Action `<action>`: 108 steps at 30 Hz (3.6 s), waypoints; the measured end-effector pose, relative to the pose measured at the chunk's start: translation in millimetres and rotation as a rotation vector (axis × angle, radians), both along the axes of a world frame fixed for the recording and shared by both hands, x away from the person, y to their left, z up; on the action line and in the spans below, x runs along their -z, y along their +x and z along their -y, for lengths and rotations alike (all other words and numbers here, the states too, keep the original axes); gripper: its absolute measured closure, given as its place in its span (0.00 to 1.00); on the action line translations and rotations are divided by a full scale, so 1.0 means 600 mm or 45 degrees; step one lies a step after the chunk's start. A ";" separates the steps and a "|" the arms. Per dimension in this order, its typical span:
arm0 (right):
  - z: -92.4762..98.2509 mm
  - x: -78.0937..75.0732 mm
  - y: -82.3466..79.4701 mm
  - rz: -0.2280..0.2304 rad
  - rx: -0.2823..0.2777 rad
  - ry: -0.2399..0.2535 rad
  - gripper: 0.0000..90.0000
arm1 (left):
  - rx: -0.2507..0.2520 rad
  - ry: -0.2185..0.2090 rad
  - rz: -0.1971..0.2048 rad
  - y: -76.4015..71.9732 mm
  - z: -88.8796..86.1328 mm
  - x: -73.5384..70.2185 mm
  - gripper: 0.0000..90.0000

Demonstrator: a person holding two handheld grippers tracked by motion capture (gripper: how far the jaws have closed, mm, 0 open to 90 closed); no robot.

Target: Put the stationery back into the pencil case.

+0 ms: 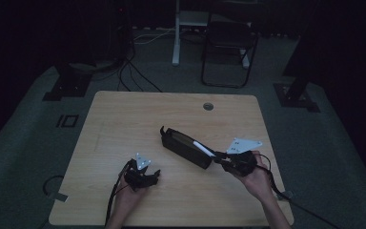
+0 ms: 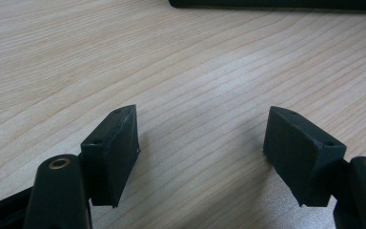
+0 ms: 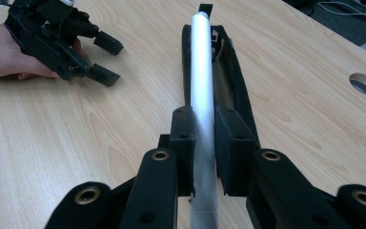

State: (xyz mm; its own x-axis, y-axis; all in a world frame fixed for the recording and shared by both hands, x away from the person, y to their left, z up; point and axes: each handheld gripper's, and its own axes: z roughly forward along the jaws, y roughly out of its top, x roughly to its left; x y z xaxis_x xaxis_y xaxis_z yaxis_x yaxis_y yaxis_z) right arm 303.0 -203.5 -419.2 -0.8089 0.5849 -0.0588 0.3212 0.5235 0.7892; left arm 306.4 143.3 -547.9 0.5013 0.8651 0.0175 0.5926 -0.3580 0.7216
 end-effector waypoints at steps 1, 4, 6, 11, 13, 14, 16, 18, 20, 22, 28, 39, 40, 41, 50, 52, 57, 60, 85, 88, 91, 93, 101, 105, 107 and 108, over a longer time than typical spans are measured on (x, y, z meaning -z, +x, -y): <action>0.000 -0.001 0.001 -0.001 0.003 0.001 0.87 | 0.000 0.000 0.000 0.000 0.000 0.000 0.31; 0.002 -0.002 0.005 0.001 0.006 0.004 0.87 | 0.000 0.000 0.000 0.000 0.000 0.000 0.31; 0.002 -0.002 0.007 0.003 0.010 0.003 0.87 | 0.000 0.000 0.000 0.000 0.000 0.000 0.31; 0.004 -0.005 0.011 0.004 0.016 0.004 0.87 | 0.000 0.000 -0.001 0.000 0.000 0.000 0.31; 0.005 -0.006 0.014 0.006 0.020 0.004 0.87 | 0.000 0.000 -0.001 0.000 0.000 0.000 0.31; 0.006 -0.006 0.015 0.005 0.022 0.006 0.87 | 0.000 0.000 0.000 0.000 0.000 0.000 0.31; 0.006 -0.006 0.016 0.004 0.023 0.006 0.87 | 0.000 0.000 0.000 0.000 0.000 0.000 0.31; 0.008 -0.006 0.019 0.002 0.027 0.007 0.87 | 0.001 0.001 -0.001 0.000 0.000 0.000 0.31; 0.008 -0.006 0.020 0.002 0.028 0.007 0.87 | 0.000 0.000 -0.001 0.000 0.000 0.000 0.31; 0.009 -0.005 0.022 -0.001 0.031 0.007 0.87 | 0.000 0.000 0.000 0.000 0.000 0.000 0.31; 0.010 -0.005 0.028 -0.002 0.039 0.014 0.87 | 0.000 0.001 0.000 0.000 0.000 0.000 0.31; 0.009 -0.003 0.042 -0.003 0.046 0.018 0.87 | -0.001 0.000 0.001 0.000 0.000 0.000 0.31; 0.009 -0.003 0.042 -0.003 0.046 0.018 0.87 | -0.001 -0.001 0.002 0.000 0.000 0.000 0.31; 0.008 -0.003 0.045 -0.004 0.047 0.019 0.87 | -0.002 -0.002 0.002 0.000 0.000 0.000 0.31; 0.006 -0.001 0.057 -0.009 0.051 0.018 0.87 | -0.003 -0.003 0.002 0.000 0.000 0.000 0.31; 0.006 0.000 0.059 -0.007 0.046 0.017 0.87 | -0.003 -0.004 0.002 0.000 0.000 0.000 0.31; 0.005 0.003 0.065 -0.011 0.044 0.018 0.87 | -0.002 -0.003 0.002 0.000 0.000 0.000 0.31; 0.003 0.005 0.071 -0.014 0.040 0.020 0.87 | -0.001 -0.002 0.003 0.000 0.000 0.000 0.31; -0.013 0.022 0.101 -0.038 0.033 0.024 0.87 | -0.002 -0.001 0.005 0.000 0.001 0.000 0.31; -0.017 0.023 0.103 -0.037 0.031 0.020 0.87 | -0.002 -0.001 0.004 0.000 0.001 0.000 0.31; -0.019 0.025 0.104 -0.038 0.030 0.020 0.87 | -0.002 -0.001 0.005 0.000 0.001 0.000 0.31; -0.021 0.027 0.107 -0.043 0.030 0.018 0.87 | -0.002 0.000 0.005 0.000 0.001 0.000 0.31; -0.027 0.027 0.113 -0.043 0.026 0.024 0.87 | -0.001 0.000 0.004 0.000 0.001 0.000 0.31; -0.035 0.027 0.119 -0.040 0.023 0.027 0.87 | -0.002 -0.002 0.005 0.000 0.001 0.000 0.31; -0.037 0.028 0.121 -0.040 0.021 0.029 0.87 | -0.001 0.000 0.004 0.000 0.000 0.000 0.31; -0.042 0.029 0.124 -0.044 0.019 0.030 0.87 | -0.001 0.001 0.004 0.000 0.000 0.000 0.31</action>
